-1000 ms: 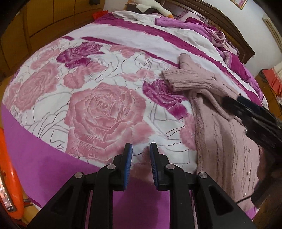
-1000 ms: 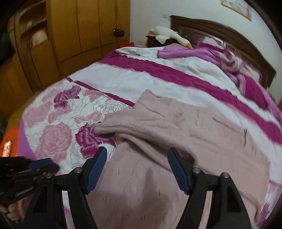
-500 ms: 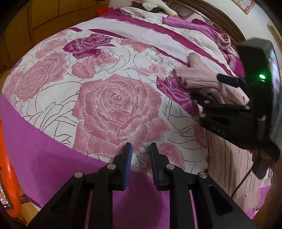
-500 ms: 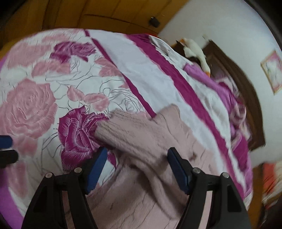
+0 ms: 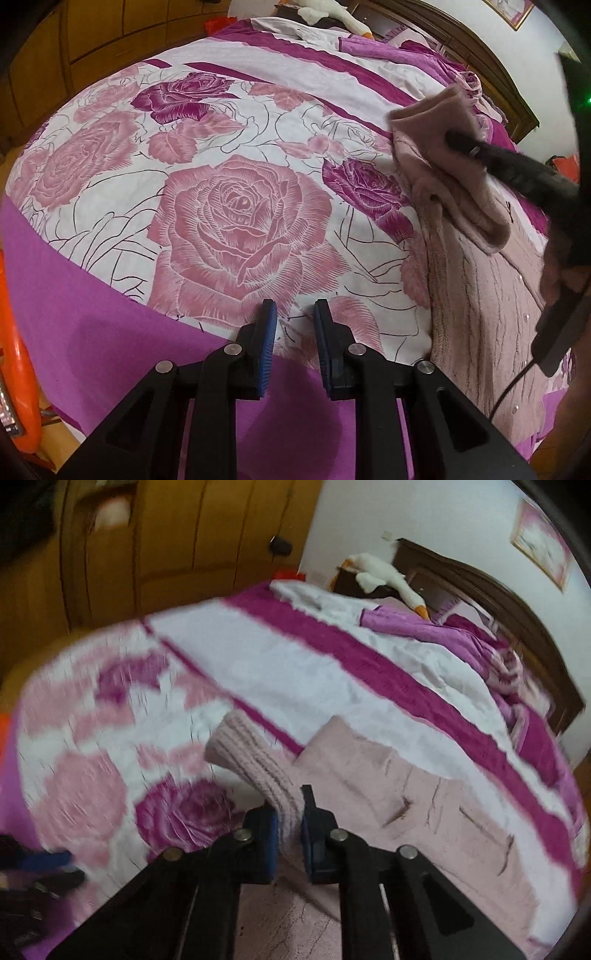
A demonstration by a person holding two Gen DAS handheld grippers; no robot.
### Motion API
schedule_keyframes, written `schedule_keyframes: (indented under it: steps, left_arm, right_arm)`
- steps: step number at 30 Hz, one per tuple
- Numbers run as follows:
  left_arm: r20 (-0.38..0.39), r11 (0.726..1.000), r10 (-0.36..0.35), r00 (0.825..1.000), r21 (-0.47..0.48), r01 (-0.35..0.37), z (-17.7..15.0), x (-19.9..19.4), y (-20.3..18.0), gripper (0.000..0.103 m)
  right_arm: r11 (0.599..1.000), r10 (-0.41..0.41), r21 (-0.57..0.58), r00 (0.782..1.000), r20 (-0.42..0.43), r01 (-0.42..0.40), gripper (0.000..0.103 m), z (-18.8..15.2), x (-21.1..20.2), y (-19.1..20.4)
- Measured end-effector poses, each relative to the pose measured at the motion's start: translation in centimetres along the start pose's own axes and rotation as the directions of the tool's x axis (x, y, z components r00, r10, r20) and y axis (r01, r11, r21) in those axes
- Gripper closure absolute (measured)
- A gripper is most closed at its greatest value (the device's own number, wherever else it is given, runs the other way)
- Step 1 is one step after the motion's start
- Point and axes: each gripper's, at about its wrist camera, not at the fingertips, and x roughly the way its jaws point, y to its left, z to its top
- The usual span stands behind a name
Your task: Fold small clothes
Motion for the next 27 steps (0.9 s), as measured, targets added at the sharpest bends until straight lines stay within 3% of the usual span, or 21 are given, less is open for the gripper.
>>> schedule_keyframes:
  steps: [6,17,23,27]
  left_arm:
    - [0.001,1.000,-0.009,1.000,0.002,0.009,0.0,-0.3,-0.6,0.103]
    - [0.012,0.999,-0.028,1.000,0.040,0.028,0.3,-0.7,-2.4,0.103]
    - [0.023,0.996,-0.031,0.999,0.080,0.029,0.5,-0.9,-4.0,0.103]
    - [0.023,0.994,-0.032,0.999,0.108,0.029,0.7,-0.8,-5.3,0.103]
  right_arm:
    - [0.993,-0.010,0.116,0.994,0.108,-0.003,0.093,0.7,-3.8,-3.6]
    - [0.958,-0.131,0.275,0.975,0.181,0.078,0.093,-1.4,-9.3,-11.8]
    - [0.899,-0.212,0.421,0.960,0.185,0.117,0.093,-4.8,-12.3,-17.8]
    - [0.820,-0.225,0.561,0.965,0.137,0.111,0.093,-9.6,-12.5,-22.1]
